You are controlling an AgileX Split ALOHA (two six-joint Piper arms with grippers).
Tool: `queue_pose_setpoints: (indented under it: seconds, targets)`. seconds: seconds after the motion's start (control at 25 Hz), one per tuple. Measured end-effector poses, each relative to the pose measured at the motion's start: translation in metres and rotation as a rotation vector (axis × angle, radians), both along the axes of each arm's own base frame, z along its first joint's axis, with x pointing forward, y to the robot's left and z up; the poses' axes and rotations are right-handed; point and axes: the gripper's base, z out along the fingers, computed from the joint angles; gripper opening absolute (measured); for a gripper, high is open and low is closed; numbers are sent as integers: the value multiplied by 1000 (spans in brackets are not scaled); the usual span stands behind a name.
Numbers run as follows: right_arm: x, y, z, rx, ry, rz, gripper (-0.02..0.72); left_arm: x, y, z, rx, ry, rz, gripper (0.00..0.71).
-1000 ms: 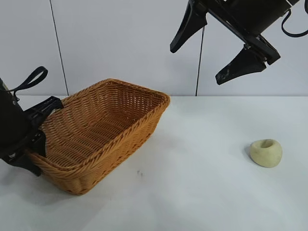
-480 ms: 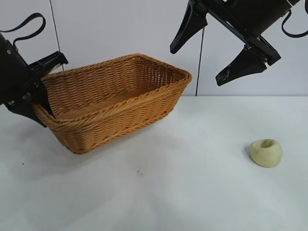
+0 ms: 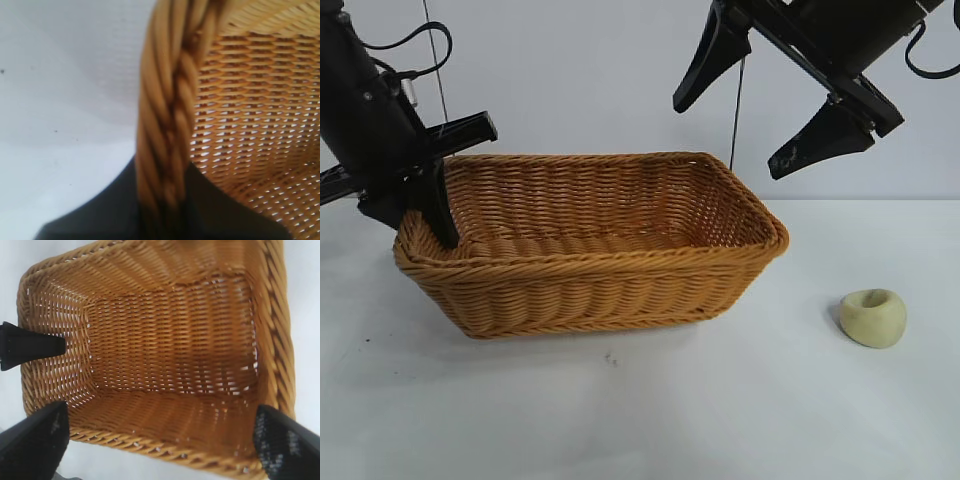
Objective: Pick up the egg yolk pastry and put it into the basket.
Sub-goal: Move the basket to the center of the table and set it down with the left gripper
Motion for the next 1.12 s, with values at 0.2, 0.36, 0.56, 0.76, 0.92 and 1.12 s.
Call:
queue_pose_setpoints:
  seconds: [0.2,0.36,0.56,0.76,0.92,1.12]
  targets:
    - [0,0,0,0,1,1,694,13,-6,7,-8,-1,-165,109]
    - [-1,0,0,0,5,3,694,16,-8,2,-19,-1,-168,109]
    - [-1,0,0,-1,11,8,694,19,-9,-13,-24,19,-157,109]
    - [-1,0,0,-1,14,10,694,16,-8,-31,-33,18,-79,109]
    - [-1,0,0,-1,14,10,694,5,-4,-54,-12,45,-50,109]
    - [-1,0,0,-1,14,10,694,-2,-2,-67,-11,43,-17,109]
